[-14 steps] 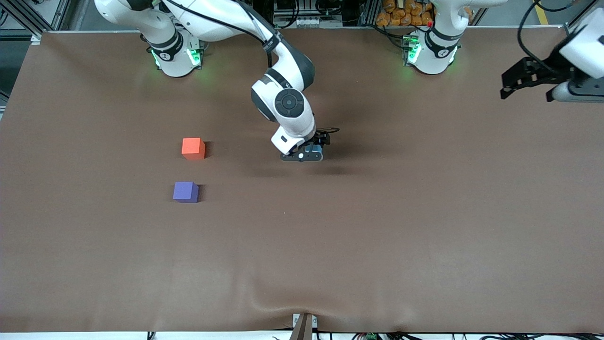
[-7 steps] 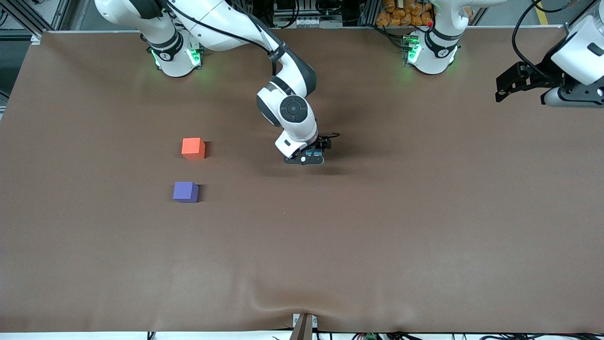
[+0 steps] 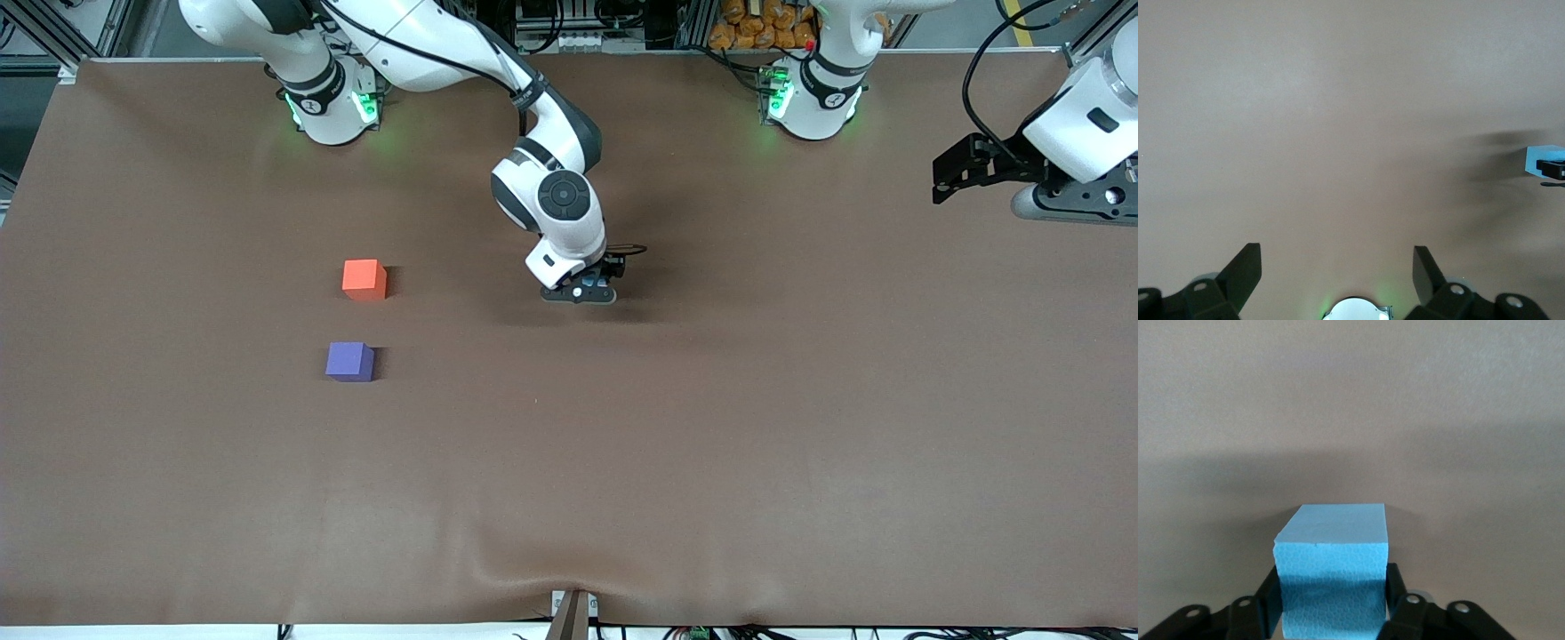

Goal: Place blue block between orange and purple blocks
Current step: 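Close the right gripper on the light-blue cube and lift it, then carry the cube with the right gripper toward the orange and purple cubes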

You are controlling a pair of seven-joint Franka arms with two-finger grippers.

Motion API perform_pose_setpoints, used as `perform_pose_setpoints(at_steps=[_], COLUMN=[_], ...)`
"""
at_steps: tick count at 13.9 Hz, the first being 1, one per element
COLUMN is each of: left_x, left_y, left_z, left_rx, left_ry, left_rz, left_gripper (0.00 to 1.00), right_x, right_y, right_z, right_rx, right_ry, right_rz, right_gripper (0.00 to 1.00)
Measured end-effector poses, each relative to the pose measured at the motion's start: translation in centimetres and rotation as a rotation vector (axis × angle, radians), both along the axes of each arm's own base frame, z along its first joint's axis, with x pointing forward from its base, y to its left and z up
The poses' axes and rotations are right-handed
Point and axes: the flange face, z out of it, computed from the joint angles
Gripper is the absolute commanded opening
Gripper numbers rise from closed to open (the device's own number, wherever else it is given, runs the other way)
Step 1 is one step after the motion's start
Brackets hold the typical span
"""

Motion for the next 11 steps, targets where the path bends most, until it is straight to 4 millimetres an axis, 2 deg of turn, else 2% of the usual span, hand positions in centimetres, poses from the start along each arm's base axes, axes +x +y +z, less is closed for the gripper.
perform_pose_setpoints(at_steps=[1,4,6,8,9,11], left_x=[0.1,0.5,0.6,0.6,0.7,0.9], left_y=[0.0,0.5,0.8,0.9,1.1,1.3], left_z=[0.1,0.3,0.4,0.4,0.4,0.5], left_rx=[-0.001,-0.004,-0.005,-0.006,-0.006,-0.007], left_ry=[-0.008,-0.037,-0.044,-0.046,-0.050,-0.064], left_rz=[0.000,0.010,0.015,0.018,0.023,0.050], left_gripper=[1.00,1.00,1.00,1.00,1.00,1.00], right_x=[0.2,1.4,3.3,6.6,8.3,11.9], right_y=[0.1,-0.6,-2.5,-6.6,-9.4,-16.7], right_z=[0.2,1.0,3.0,7.1,9.5,14.0], right_rx=[-0.006,-0.040,-0.124,-0.169,-0.184,-0.181], right_ry=[-0.015,-0.015,0.050,0.095,0.117,0.144], right_rz=[0.013,0.013,-0.005,-0.033,-0.047,-0.045], right_gripper=[0.00,0.00,0.00,0.00,0.00,0.00])
